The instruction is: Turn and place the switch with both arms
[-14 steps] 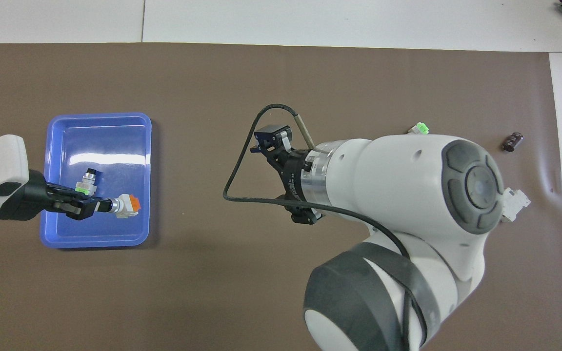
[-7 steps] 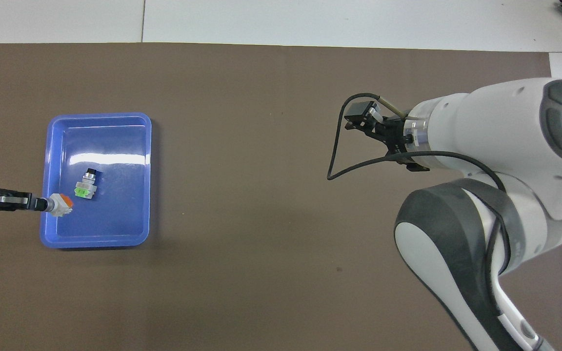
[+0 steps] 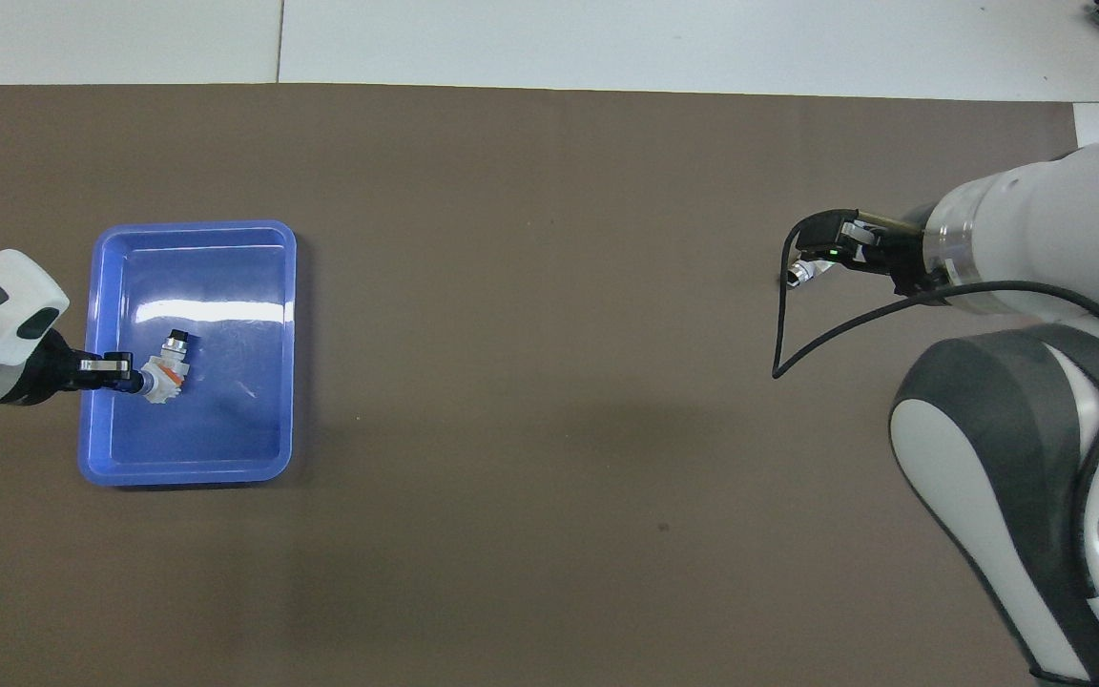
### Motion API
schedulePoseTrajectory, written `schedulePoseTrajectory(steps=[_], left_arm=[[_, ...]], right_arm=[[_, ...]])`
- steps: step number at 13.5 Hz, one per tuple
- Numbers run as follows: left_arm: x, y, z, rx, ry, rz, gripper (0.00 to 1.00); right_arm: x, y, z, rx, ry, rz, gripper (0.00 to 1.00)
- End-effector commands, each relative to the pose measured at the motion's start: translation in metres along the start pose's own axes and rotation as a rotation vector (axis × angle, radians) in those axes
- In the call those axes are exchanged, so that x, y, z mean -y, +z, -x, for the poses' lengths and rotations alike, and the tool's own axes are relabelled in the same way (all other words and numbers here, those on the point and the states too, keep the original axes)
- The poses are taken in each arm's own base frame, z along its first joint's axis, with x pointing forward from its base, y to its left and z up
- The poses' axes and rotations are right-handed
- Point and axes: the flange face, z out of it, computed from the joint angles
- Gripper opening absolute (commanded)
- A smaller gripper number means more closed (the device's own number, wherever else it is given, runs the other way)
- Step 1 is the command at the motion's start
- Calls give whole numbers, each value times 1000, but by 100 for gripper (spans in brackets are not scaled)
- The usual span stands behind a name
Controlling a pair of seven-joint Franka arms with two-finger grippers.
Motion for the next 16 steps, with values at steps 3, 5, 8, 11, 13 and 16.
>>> schedulePoseTrajectory(steps=[3, 5, 8, 11, 13, 16], left_arm=[[-31, 37, 1, -14, 31, -66, 0], [-30, 32, -4, -31, 34, -66, 13], [-36, 4, -35, -52, 40, -57, 70], [-40, -42, -66, -12, 38, -47, 90], [-53, -75, -74, 16, 67, -74, 91], [-59, -127, -70, 51, 63, -83, 94]], right_arm=[[-30, -40, -5, 24, -79, 66, 100], [-54, -52, -9, 47, -133, 82, 100], [-104, -67, -15, 84, -219, 95, 100], [-144, -80, -24, 141, -245, 90, 100], [-149, -76, -23, 164, -231, 88, 100], [-144, -68, -23, 167, -221, 90, 100]])
